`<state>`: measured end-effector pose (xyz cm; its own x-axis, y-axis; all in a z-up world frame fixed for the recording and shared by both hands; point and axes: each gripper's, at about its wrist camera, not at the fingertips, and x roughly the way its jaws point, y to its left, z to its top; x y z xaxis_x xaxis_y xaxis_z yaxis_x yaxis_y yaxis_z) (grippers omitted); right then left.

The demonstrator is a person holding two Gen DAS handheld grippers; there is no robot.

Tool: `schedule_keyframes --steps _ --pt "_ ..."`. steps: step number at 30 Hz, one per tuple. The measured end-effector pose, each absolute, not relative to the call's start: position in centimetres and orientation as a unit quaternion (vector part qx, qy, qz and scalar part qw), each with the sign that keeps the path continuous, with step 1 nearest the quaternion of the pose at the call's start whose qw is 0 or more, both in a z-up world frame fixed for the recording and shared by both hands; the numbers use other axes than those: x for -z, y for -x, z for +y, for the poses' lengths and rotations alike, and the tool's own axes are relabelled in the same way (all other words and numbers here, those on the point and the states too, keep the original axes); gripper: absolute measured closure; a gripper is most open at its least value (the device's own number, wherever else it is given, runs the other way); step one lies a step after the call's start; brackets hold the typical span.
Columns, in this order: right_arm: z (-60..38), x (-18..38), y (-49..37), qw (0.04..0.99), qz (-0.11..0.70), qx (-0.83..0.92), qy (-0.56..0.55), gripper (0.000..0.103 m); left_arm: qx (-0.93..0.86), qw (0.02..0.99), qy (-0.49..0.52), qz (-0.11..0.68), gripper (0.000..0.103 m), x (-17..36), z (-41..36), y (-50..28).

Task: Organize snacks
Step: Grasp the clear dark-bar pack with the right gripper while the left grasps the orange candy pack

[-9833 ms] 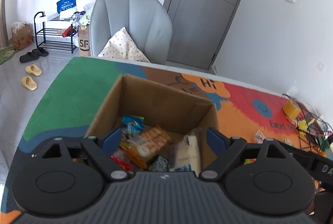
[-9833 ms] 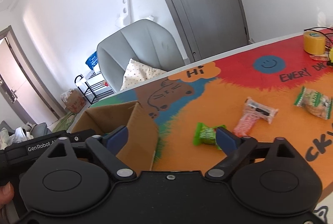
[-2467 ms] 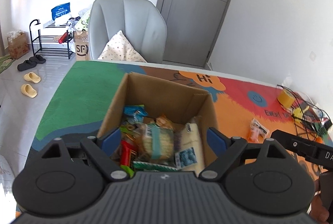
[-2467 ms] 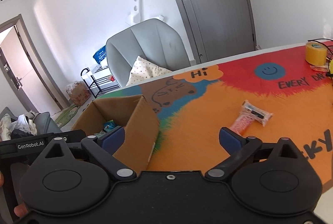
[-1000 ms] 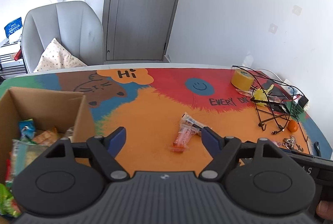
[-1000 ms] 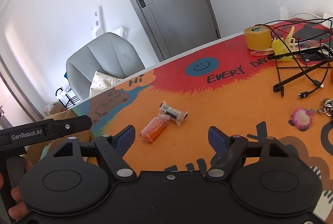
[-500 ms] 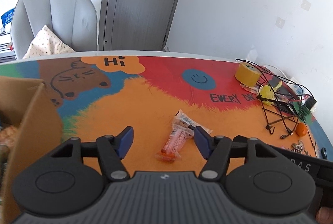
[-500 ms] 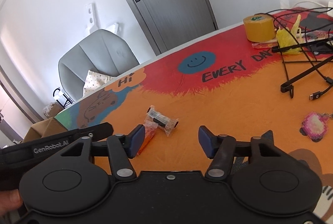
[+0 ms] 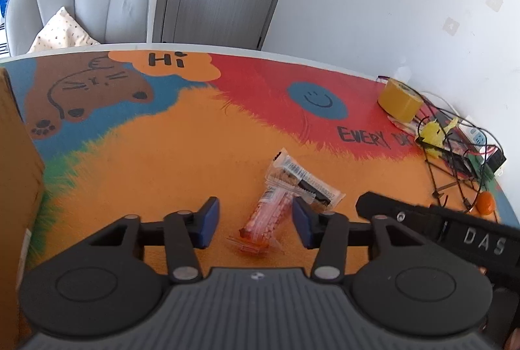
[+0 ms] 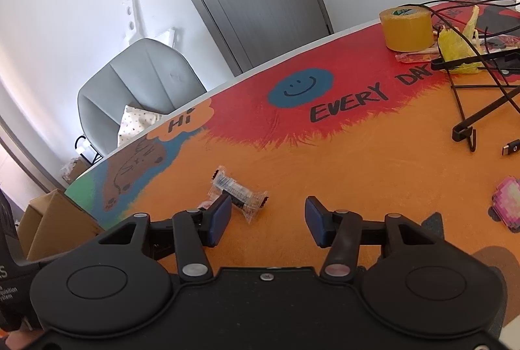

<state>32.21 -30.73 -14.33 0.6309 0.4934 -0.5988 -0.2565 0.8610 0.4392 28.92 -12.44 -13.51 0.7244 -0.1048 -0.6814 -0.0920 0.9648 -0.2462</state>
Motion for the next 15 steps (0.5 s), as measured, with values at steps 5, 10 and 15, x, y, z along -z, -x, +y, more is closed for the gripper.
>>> schedule_keyframes --steps 5,10,15 --pt "-29.8 14.5 -32.7 0.891 0.374 -0.211 -0.146 0.052 -0.012 0.917 0.132 0.376 0.083 13.6 -11.5 -29.3" --pt "-28.6 14.3 -33.4 0.894 0.366 -0.221 -0.131 0.051 -0.026 0.918 0.134 0.372 0.084 13.6 -10.4 -29.0" --pt "-27.7 14.4 -34.1 0.895 0.363 -0.229 -0.125 0.051 -0.042 0.918 0.136 0.370 0.084 13.5 -9.7 -29.0"
